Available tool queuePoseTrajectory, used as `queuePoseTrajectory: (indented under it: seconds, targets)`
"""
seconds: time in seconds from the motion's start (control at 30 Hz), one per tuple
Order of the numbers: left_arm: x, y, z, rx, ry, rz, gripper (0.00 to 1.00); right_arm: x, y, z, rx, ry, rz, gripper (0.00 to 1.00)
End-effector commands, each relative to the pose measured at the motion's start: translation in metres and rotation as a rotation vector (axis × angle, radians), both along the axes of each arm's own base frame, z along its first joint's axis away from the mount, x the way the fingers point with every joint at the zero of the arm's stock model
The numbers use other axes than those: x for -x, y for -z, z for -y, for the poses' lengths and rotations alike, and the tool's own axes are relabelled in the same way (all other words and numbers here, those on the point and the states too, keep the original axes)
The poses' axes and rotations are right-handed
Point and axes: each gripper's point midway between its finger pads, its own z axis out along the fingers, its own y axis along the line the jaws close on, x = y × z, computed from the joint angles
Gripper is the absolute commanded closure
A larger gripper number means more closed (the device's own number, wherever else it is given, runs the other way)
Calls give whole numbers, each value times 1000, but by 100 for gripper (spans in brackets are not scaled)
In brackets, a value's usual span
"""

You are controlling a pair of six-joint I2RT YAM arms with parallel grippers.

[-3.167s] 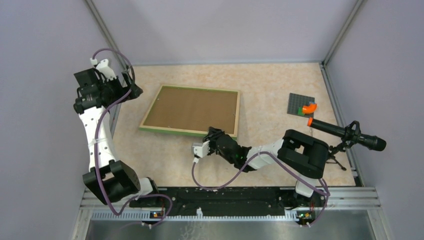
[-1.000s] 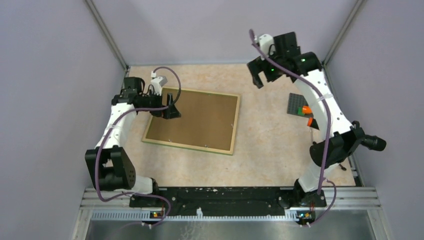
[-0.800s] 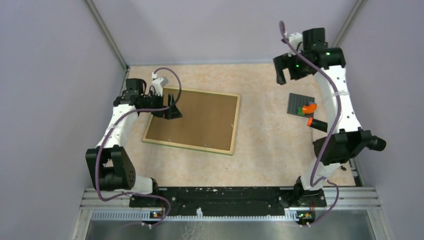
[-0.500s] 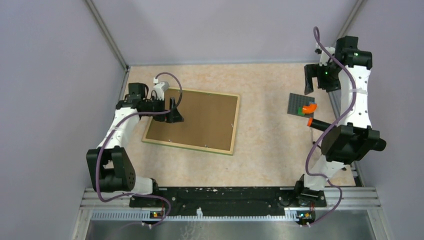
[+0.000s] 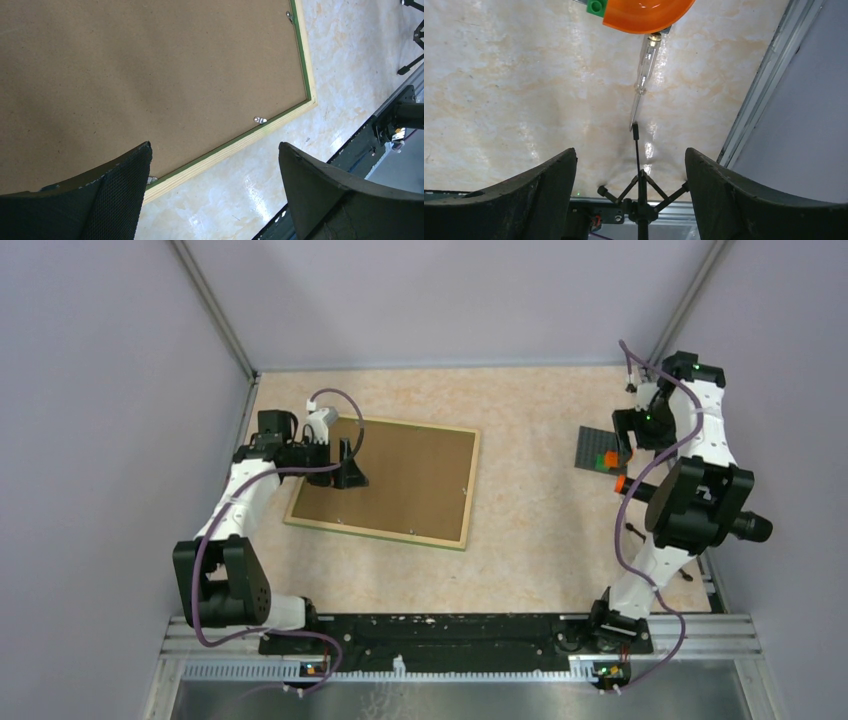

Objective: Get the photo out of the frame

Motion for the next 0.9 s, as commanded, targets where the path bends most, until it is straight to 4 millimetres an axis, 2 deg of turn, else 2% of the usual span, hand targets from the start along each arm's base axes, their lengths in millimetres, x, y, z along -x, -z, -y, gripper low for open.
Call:
queuePoseTrajectory:
  seconds: [0.0, 0.17, 0.37, 0.67, 0.87]
  targets:
    - [1, -6, 0, -5, -6, 23, 1, -6, 17, 15, 39, -21, 2, 22]
    - [0, -4, 0, -4, -15, 18, 1, 2, 42, 14, 23, -2, -57, 23]
    - [0, -3, 0, -7, -12, 14, 1, 12, 64, 15, 28, 8, -95, 24]
    - [-1, 1, 0, -6, -12, -1, 1, 14, 81, 32, 91, -30, -98, 24]
    - [-4, 1, 0, -5, -12, -1, 1, 7, 88, 28, 55, -46, -72, 28]
